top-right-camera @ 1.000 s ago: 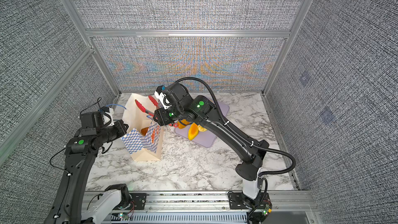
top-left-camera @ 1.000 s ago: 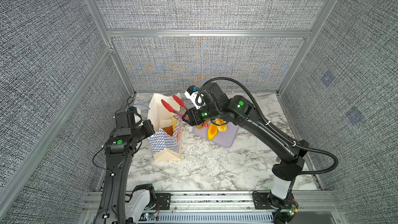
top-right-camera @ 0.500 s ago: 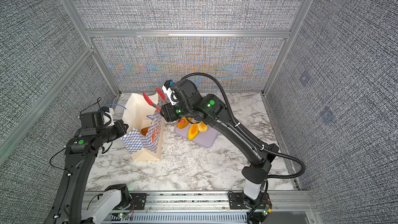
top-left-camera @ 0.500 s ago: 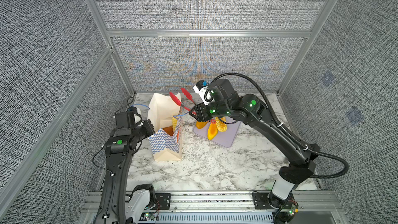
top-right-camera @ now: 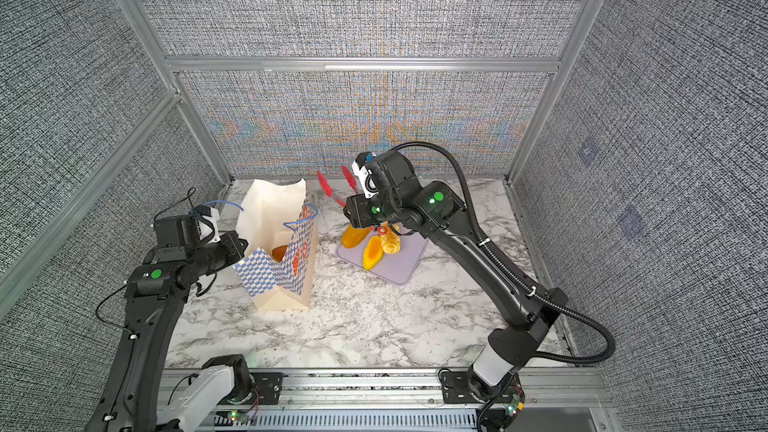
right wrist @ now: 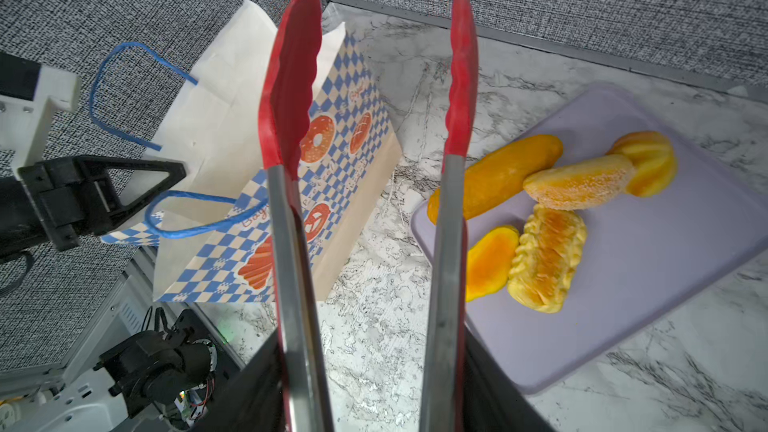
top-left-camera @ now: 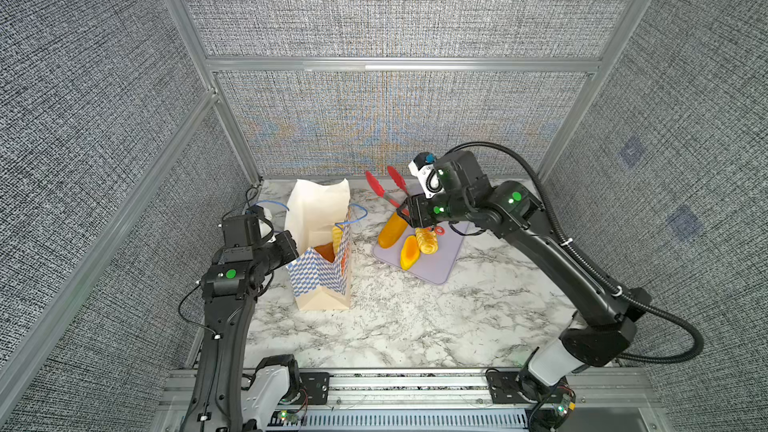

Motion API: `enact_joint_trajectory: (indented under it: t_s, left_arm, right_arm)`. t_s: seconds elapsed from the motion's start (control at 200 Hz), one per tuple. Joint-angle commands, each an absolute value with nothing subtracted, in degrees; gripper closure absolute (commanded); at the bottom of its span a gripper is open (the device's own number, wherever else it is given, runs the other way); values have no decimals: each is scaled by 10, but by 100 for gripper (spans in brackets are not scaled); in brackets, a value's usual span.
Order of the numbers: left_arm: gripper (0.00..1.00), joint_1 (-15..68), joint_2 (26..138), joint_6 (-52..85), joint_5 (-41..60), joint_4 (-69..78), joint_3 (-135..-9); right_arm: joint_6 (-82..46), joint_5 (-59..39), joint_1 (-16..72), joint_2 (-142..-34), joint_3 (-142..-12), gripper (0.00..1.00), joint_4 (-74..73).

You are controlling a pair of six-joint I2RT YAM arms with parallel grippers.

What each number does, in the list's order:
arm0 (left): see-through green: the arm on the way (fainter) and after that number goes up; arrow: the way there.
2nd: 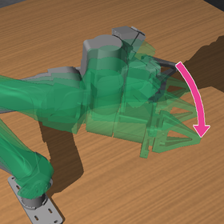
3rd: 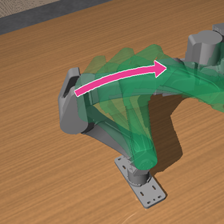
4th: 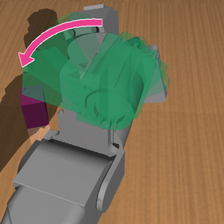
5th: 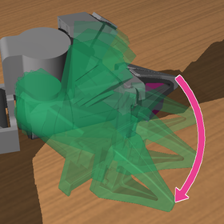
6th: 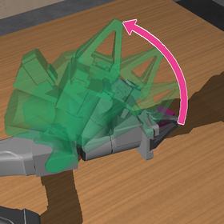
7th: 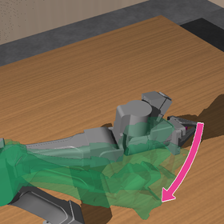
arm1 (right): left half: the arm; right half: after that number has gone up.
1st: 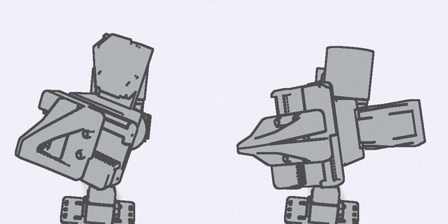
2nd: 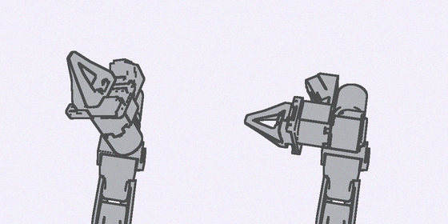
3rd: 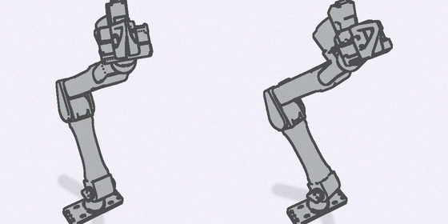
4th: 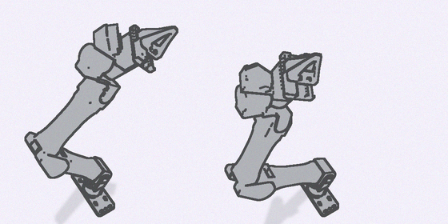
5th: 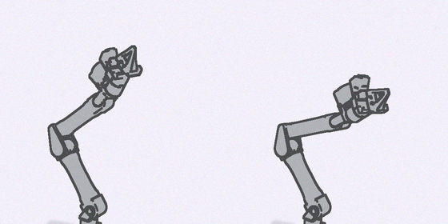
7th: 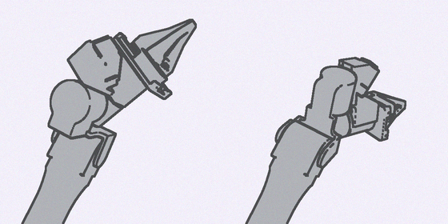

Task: Place the fake bread into the paper bag
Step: 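Move the empty tongs with the right gripper back over the tray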

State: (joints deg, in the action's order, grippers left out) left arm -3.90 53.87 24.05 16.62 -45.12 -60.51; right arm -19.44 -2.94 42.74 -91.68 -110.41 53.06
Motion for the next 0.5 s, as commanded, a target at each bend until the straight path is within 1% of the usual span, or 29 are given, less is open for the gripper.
enact_joint_trajectory:
  t_s: [0.0,0.495]
  left_arm:
    - [96,-40,538,239,165,-447,-610]
    - [96,-40,540,238,165,-446,-613]
  right_arm:
    - [-205,-46,406,-898,-1073,41,494]
    - [-234,-90,304,-854,-930,41,440]
